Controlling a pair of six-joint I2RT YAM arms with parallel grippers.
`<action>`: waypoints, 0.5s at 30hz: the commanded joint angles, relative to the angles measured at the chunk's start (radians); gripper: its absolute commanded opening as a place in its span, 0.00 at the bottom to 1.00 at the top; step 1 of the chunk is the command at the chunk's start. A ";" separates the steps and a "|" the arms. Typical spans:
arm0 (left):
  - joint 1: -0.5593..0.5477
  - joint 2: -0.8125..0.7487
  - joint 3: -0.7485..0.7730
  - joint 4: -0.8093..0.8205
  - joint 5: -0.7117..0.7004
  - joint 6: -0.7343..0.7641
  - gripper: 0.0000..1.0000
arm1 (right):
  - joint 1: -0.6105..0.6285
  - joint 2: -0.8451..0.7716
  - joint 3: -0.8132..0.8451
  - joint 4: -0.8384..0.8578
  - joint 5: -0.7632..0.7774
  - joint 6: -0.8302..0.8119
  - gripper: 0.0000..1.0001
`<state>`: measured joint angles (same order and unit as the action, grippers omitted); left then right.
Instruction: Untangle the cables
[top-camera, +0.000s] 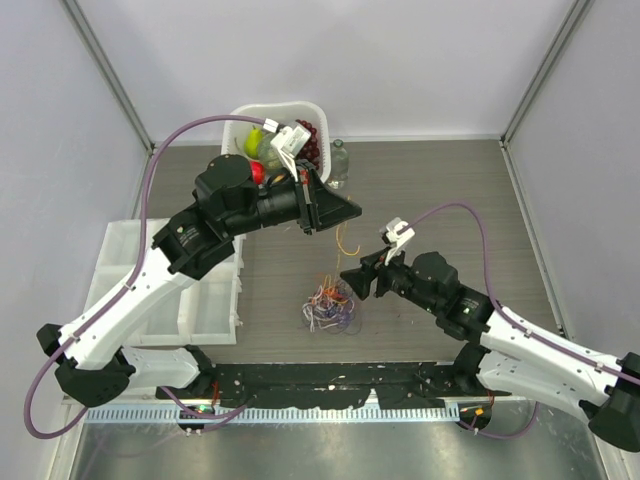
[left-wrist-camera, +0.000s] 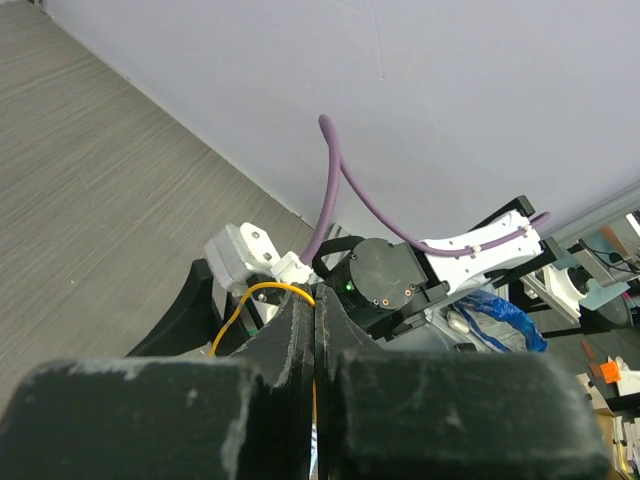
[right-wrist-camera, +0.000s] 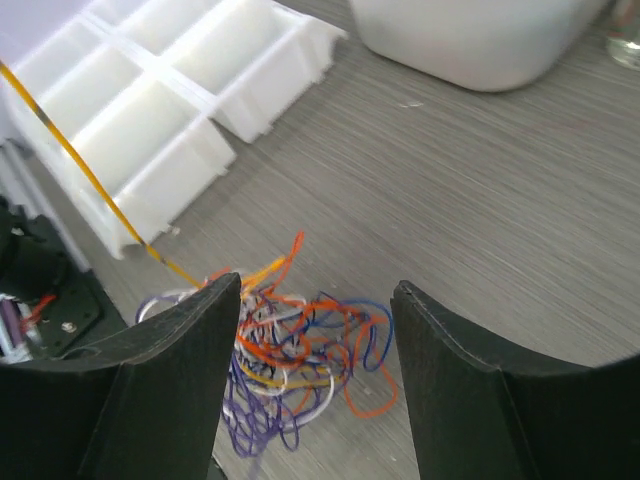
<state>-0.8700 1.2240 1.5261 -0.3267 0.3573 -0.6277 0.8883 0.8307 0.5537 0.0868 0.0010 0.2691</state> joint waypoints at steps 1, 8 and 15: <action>-0.001 -0.021 0.046 0.026 0.028 0.003 0.00 | 0.008 -0.062 0.074 -0.201 0.236 -0.027 0.67; 0.000 -0.017 0.042 0.040 0.034 -0.006 0.00 | 0.008 -0.091 0.055 -0.055 -0.044 -0.018 0.67; -0.001 0.014 0.083 0.041 0.055 -0.036 0.00 | 0.009 0.030 0.147 0.086 0.113 -0.039 0.62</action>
<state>-0.8700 1.2278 1.5391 -0.3275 0.3687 -0.6415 0.8909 0.8059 0.6102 0.0238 0.0246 0.2447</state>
